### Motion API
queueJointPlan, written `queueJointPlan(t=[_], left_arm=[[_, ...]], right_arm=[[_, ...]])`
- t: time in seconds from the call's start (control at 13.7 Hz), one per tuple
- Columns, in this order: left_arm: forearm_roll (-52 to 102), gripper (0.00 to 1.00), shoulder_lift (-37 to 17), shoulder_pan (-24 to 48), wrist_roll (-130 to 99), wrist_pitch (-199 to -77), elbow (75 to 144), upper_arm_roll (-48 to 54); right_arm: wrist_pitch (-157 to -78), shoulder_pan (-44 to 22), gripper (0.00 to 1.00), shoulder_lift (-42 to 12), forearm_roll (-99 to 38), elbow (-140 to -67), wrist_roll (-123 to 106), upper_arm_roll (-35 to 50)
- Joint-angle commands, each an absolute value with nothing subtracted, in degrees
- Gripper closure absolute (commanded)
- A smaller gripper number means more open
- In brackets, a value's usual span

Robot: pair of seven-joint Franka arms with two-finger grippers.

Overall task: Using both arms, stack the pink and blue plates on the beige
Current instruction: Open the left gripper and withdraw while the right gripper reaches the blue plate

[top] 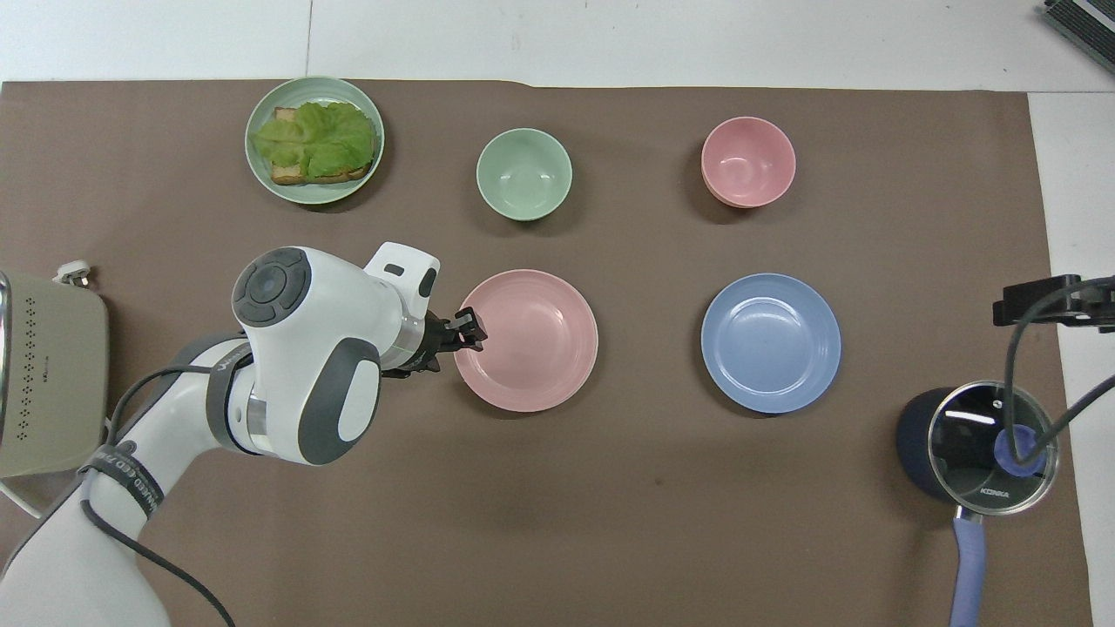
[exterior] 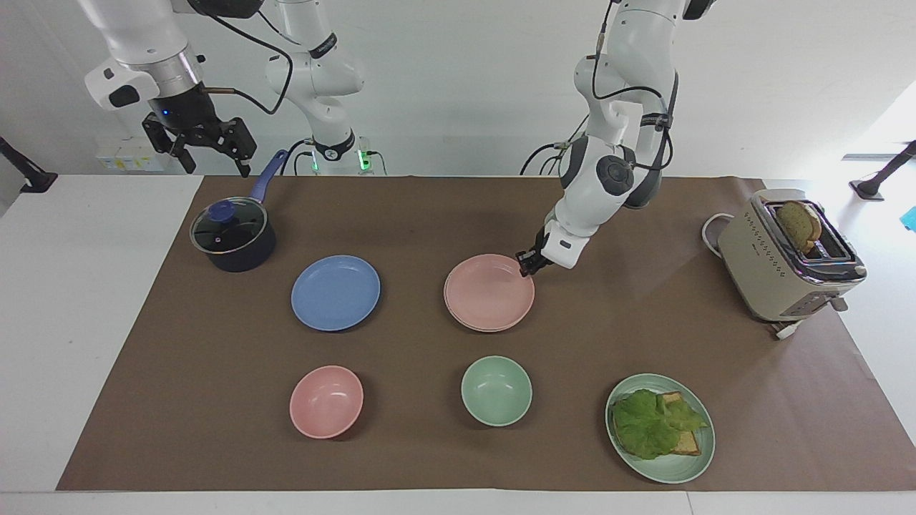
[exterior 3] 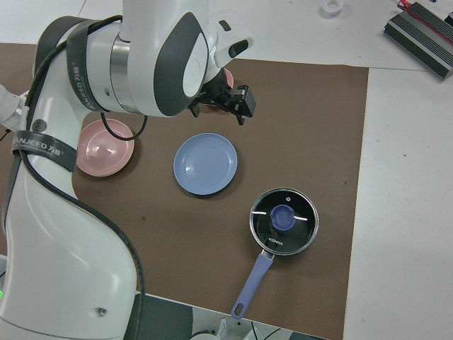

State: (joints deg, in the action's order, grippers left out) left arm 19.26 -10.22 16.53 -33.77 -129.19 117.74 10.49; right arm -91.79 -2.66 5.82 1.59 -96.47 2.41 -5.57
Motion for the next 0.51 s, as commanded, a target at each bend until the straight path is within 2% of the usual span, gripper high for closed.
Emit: queueJointPlan(t=[0.0, 0.44], left_arm=[[15.0, 0.00, -9.0, 12.3, -31.0, -117.9, 111.7, 10.0], [4.9, 0.00, -4.8, -1.1, -21.4, -100.7, 96.4, 9.5]], right_arm=[[-96.4, -2.3, 0.00, 6.4, 0.9, -102.1, 0.4, -5.4], [-112.2, -2.5, 0.00, 2.6, 0.7, -116.3, -2.0, -5.4]])
